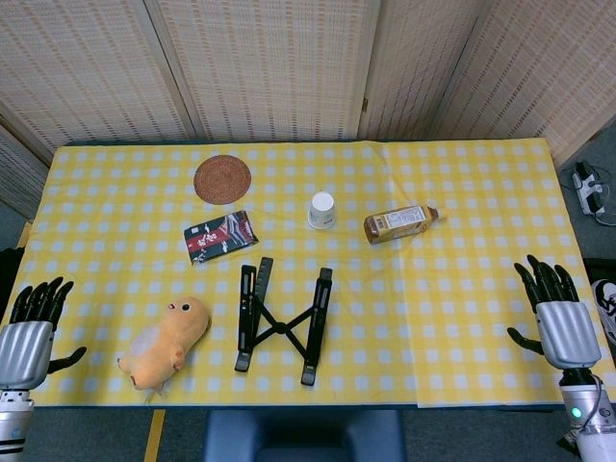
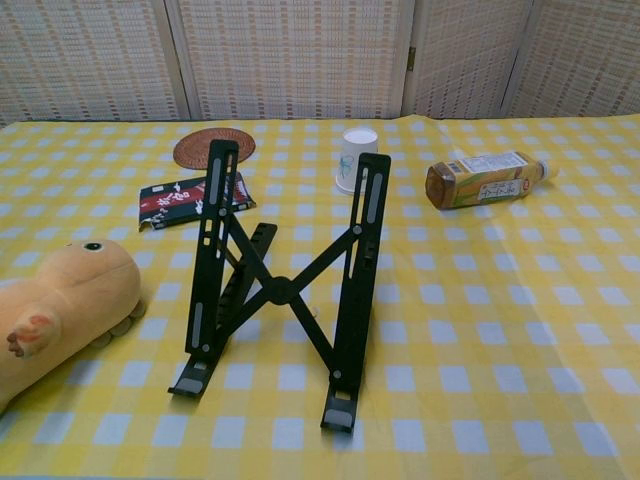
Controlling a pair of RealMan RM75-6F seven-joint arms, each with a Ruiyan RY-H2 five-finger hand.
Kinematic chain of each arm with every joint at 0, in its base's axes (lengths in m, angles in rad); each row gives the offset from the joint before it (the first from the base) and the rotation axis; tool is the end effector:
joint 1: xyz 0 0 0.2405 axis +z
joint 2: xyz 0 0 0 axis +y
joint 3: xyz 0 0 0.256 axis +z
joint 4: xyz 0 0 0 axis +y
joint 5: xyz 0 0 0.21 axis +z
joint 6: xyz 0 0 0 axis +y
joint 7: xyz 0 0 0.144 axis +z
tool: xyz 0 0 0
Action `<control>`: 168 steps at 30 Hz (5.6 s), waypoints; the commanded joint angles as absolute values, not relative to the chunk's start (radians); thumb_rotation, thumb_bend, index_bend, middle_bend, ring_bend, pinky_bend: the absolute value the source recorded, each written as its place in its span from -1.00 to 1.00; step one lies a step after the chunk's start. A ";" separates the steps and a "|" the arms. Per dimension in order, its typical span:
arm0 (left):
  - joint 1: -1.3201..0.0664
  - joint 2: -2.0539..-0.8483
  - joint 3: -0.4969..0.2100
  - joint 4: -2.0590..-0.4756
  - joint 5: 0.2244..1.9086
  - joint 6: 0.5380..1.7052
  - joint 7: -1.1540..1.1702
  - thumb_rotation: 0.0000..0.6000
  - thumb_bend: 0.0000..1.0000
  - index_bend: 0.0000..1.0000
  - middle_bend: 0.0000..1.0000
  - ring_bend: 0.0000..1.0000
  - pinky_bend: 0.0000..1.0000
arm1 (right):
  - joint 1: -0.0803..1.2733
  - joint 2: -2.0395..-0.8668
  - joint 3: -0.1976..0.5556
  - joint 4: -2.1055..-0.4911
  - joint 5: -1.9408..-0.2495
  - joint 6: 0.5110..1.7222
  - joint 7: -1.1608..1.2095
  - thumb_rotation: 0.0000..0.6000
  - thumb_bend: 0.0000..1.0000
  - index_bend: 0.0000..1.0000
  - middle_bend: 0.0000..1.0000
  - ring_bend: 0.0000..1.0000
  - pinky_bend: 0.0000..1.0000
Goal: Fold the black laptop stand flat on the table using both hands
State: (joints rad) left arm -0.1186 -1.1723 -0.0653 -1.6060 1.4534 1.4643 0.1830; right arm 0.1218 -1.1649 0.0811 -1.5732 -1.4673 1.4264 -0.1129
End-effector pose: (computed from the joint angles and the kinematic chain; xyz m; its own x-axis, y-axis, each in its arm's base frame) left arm -0.3071 0.1943 0.1442 0.5109 0.0003 0.8596 0.8596 0.0036 -0.5109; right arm -0.3126 -0.1994 0.1464 0.4846 -0.0149 0.8746 -0.8747 -0.0113 0.4845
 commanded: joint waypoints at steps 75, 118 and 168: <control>-0.519 -1.036 -0.006 -1.630 1.722 1.035 -0.757 1.00 -0.71 -0.91 -0.75 -0.83 -0.90 | 1.022 -1.505 -0.186 -1.162 -1.930 1.181 2.028 1.00 -0.19 -0.89 -0.59 -0.55 -0.95; -0.575 -1.305 0.082 -1.593 1.659 1.004 -0.379 1.00 -0.52 -0.23 -0.32 -0.50 -0.63 | 1.048 -1.379 -0.315 -1.453 -1.949 1.249 1.750 1.00 -0.19 -0.89 -0.59 -0.55 -0.95; -0.547 -1.454 0.067 -1.515 1.596 1.054 -0.238 1.00 -0.19 0.13 -0.31 -0.55 -0.65 | 1.029 -1.392 -0.332 -1.428 -1.913 1.254 1.765 1.00 -0.20 -0.89 -0.59 -0.56 -0.95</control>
